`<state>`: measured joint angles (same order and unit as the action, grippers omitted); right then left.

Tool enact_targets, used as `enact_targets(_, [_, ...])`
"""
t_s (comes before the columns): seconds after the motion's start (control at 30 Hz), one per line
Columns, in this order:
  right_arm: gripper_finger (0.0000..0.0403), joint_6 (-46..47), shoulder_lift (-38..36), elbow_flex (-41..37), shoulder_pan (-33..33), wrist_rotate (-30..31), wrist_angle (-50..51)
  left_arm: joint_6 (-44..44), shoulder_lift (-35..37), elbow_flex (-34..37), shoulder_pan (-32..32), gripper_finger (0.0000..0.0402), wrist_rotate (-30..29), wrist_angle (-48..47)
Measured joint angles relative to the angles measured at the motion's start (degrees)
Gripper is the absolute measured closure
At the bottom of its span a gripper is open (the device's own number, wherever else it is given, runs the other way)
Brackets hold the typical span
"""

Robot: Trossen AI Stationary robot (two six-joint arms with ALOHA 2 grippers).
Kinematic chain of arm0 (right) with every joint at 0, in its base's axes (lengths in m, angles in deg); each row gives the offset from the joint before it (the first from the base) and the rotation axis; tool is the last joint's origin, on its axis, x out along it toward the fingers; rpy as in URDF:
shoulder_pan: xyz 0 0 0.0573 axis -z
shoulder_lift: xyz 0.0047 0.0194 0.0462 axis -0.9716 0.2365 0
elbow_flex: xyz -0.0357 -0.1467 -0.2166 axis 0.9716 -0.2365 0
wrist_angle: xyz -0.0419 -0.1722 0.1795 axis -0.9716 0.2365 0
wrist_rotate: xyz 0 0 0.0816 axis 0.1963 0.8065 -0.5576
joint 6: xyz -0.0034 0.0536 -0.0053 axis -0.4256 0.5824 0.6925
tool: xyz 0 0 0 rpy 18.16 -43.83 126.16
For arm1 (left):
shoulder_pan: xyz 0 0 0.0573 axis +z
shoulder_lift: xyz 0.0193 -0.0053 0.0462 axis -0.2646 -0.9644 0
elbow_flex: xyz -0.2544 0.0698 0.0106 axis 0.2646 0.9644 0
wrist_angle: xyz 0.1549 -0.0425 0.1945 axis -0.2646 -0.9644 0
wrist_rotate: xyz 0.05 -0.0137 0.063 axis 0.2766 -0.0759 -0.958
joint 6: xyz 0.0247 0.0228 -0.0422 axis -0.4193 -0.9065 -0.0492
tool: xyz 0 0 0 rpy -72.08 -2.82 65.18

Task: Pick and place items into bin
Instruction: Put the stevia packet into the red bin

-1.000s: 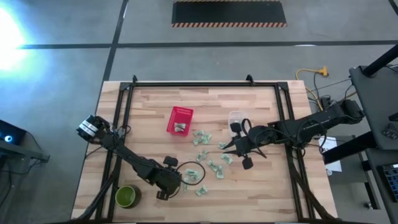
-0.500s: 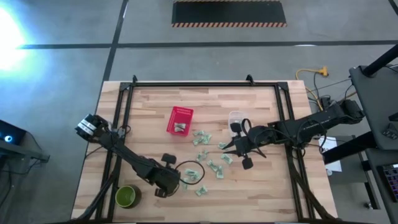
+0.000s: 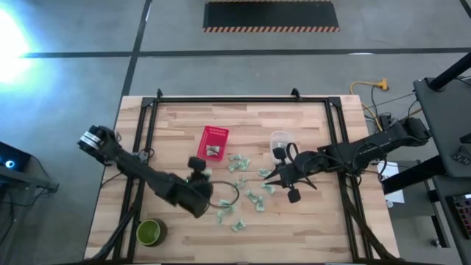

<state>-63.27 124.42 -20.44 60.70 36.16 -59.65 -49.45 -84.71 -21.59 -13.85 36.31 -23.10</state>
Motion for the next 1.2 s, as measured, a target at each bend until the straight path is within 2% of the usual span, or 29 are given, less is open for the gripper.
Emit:
enact_targets(0.1, [0.0346, 0.80, 0.00, 0.00, 0.00, -0.01, -0.07, -3.99, 3.25, 0.09, 4.10, 0.0394, -3.36, 0.49])
enact_targets(0.33, [0.0346, 0.81, 0.00, 0.00, 0.00, -0.02, -0.07, -11.38, 9.17, 1.66, 16.75, 0.0394, -2.14, 6.12])
enact_targets(0.57, [0.0346, 0.39, 0.00, -0.02, 0.00, -0.04, 0.08, -15.08, 8.66, 2.97, 31.20, 0.0394, 13.65, 11.28])
enact_targets(0.67, [0.0346, 0.22, 0.03, -0.13, 0.00, -0.04, 0.10, -16.45, 6.31, 2.97, 35.34, 0.0394, 16.34, 12.04])
enact_targets(0.83, [0.0346, 0.22, 0.09, -0.13, -0.02, -0.07, 0.24, -19.14, 1.72, 2.97, 38.46, 0.0375, 16.54, 14.51])
enact_targets(1.03, [0.0346, 0.22, 0.09, -0.15, -0.02, -0.07, 0.26, -21.59, -3.07, 2.97, 38.63, 0.0321, 16.72, 14.71])
enact_targets(1.2, [0.0346, 0.40, 0.15, -0.33, -0.02, -0.07, 0.28, -21.62, -3.86, 2.97, 38.63, 0.0281, 16.38, 15.63])
